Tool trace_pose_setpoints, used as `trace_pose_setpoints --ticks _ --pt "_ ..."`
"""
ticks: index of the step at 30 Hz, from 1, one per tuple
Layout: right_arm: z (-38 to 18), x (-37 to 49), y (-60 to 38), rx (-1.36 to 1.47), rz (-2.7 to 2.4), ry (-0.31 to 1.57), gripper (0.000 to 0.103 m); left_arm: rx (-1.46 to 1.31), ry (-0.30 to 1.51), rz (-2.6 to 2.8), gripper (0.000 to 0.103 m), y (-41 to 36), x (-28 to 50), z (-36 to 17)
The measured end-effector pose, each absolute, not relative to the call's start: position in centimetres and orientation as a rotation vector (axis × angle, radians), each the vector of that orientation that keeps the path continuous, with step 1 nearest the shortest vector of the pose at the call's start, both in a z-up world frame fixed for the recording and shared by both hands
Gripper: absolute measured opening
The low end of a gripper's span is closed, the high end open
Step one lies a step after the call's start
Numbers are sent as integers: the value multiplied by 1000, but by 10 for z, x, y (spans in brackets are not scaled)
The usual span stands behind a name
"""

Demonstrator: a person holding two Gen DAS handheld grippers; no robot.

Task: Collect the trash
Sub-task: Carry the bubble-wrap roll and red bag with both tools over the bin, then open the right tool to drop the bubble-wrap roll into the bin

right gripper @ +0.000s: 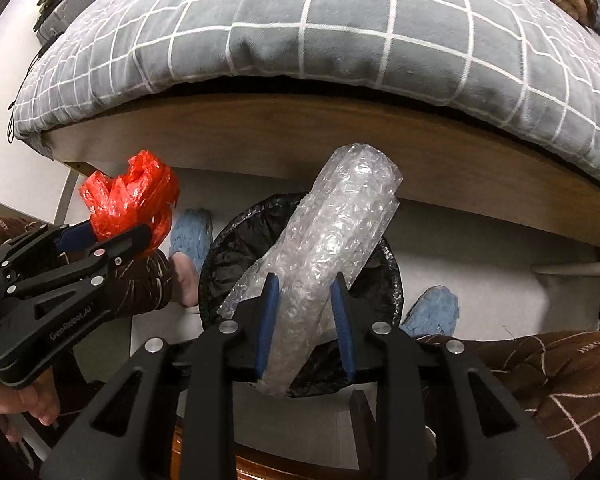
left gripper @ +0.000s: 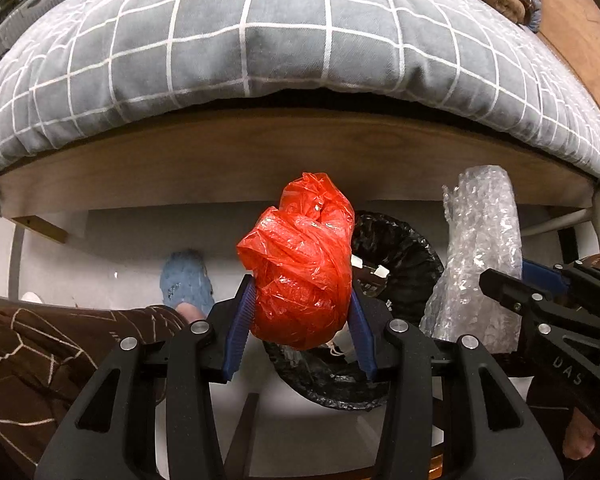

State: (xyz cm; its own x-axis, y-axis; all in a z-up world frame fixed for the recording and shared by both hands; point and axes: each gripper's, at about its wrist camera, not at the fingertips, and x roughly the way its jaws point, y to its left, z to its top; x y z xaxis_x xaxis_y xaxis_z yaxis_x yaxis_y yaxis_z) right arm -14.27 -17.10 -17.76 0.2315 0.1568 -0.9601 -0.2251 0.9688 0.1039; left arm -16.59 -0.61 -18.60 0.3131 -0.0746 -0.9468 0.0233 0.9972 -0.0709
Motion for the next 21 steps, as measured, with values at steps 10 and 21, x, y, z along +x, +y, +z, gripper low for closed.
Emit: trace_pose_setpoints --ticks 10,21 --pt "-164 -145 -192 -51 192 1247 65 -25 1256 -88 44 -26 -160 -183" --pt "-150 -155 -250 29 28 1178 92 2 1273 -171 44 -74 -156 -187"
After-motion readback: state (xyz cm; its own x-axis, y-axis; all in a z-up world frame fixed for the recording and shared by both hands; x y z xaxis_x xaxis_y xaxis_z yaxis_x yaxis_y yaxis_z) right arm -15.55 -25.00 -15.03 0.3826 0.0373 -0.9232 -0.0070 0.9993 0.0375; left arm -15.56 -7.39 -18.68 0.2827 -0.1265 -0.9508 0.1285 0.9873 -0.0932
